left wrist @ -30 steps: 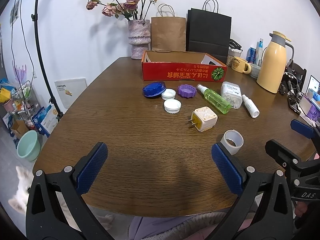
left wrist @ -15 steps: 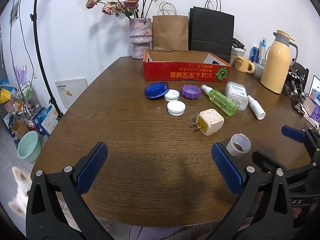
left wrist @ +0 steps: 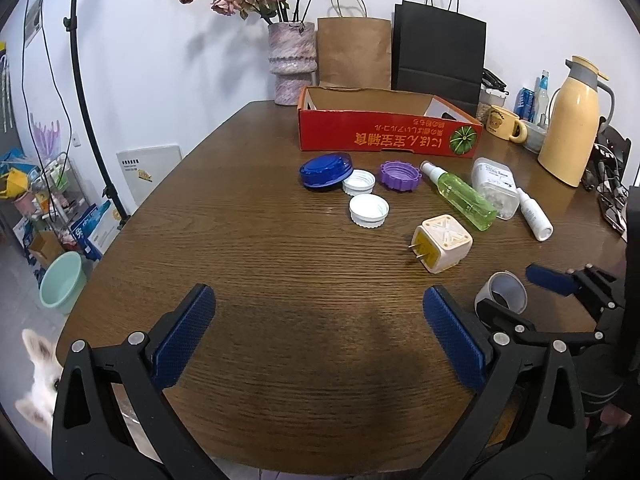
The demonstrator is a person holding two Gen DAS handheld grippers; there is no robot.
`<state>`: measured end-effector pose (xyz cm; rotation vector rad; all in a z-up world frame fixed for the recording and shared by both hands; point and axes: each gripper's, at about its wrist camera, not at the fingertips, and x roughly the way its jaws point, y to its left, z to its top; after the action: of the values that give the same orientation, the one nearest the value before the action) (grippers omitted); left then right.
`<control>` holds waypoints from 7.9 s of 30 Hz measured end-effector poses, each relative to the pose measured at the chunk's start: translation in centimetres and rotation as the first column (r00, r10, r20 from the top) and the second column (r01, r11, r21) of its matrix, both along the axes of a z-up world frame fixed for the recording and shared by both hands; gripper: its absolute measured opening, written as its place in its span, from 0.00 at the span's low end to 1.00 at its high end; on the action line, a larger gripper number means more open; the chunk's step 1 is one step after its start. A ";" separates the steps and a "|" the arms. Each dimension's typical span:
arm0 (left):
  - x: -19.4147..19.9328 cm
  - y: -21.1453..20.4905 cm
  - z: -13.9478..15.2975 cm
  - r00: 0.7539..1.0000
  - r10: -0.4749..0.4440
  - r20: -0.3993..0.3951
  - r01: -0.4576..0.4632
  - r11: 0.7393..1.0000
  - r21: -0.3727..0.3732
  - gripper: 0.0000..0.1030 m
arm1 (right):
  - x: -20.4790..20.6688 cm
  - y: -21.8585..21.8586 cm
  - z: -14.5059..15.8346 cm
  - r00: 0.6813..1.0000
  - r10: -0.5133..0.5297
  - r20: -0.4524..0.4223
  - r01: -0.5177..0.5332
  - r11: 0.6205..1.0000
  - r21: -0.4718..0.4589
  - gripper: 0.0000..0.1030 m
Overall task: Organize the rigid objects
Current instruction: 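Grasp the white tape roll with the right tool while the left tool grasps the white plug, then carry the plug with the left tool while the right tool carries the tape roll over the red box, then release the plug into the box with the left tool while the right tool drops the tape roll in, then move the right tool to the white spray bottle and grasp it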
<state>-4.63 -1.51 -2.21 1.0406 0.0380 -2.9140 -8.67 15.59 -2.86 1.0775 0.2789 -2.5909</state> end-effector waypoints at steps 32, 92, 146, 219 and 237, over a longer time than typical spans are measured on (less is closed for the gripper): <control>-7.8 7.9 -0.9 0.992 -0.003 0.123 0.001 1.000 0.013 1.00 | -4.9 7.8 3.3 0.995 -0.038 -0.096 0.034 0.999 -0.039 0.46; -11.6 7.1 1.8 0.996 0.005 0.087 -0.010 0.998 0.057 0.63 | -8.4 5.7 6.5 0.988 -0.027 -0.154 0.017 0.998 -0.065 0.46; -32.8 2.0 7.7 0.994 0.101 -0.048 -0.096 0.991 0.096 0.63 | -32.7 0.7 9.1 0.984 -0.098 -0.146 0.085 0.992 -0.089 0.46; -29.3 0.4 7.9 0.991 0.124 -0.055 -0.120 0.990 0.070 1.00 | -29.3 2.4 9.5 0.987 -0.119 -0.107 0.110 0.990 -0.090 1.00; -22.9 0.4 8.6 0.992 0.110 -0.061 -0.105 0.991 0.083 1.00 | -22.1 4.6 10.8 0.980 -0.138 -0.141 0.125 0.987 -0.097 1.00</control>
<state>-27.51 -1.06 6.44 0.9223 0.2082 -2.8690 -30.80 20.19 7.93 0.9040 0.1297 -2.7775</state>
